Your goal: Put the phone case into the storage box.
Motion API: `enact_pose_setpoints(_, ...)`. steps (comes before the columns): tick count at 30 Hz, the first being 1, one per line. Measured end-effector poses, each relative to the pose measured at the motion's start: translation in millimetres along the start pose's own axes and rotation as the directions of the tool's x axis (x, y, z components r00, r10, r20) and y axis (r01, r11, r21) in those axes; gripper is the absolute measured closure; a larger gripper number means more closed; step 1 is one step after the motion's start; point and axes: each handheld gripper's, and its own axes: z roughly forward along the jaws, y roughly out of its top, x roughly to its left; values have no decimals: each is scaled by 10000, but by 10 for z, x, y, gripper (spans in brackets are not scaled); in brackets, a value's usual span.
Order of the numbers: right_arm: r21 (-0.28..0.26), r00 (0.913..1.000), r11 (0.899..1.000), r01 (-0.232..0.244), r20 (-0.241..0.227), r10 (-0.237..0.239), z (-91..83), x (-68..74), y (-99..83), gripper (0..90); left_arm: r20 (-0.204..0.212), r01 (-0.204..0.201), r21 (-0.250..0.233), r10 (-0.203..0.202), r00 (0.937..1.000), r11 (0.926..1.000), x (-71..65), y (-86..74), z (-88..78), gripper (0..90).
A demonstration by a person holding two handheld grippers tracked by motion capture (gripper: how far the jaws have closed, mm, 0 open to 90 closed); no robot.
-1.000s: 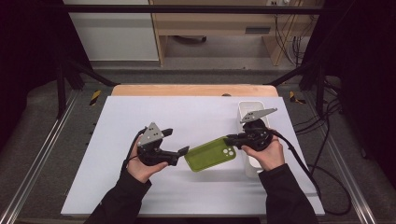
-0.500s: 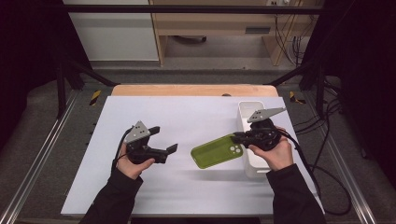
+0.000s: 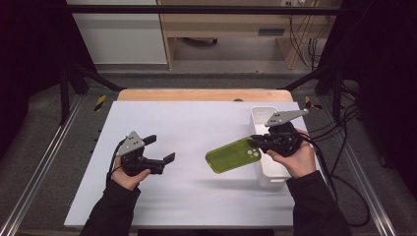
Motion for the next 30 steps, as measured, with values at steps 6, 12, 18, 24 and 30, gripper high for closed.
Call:
enact_pose_setpoints(6, -46, 9991, 9995, 317, 266, -316, -63, 8, 58, 798, -221, 109, -10, -110, 9997, 9999, 85, -84, -78, 32)
enact_pose_setpoints(12, -10, 9968, 9980, 630, 487, -629, -112, 24, 125, 798, -424, 197, -33, -199, 9989, 9998, 165, -167, -155, 31)
enact_pose_setpoints(18, 123, 9918, 9950, 993, 795, -999, -157, 34, 192, 798, -598, 249, -28, -250, 9979, 9997, 212, -262, -207, 32)
enact_pose_setpoints(24, 162, 9866, 9922, 1239, 1048, -1250, -200, 33, 251, 798, -715, 228, 51, -224, 9972, 9997, 242, -343, -233, 27)
enact_pose_setpoints(30, 277, 9802, 9884, 1491, 1273, -1514, -229, 28, 307, 798, -808, 188, 141, -176, 9966, 9997, 260, -395, -246, 26)
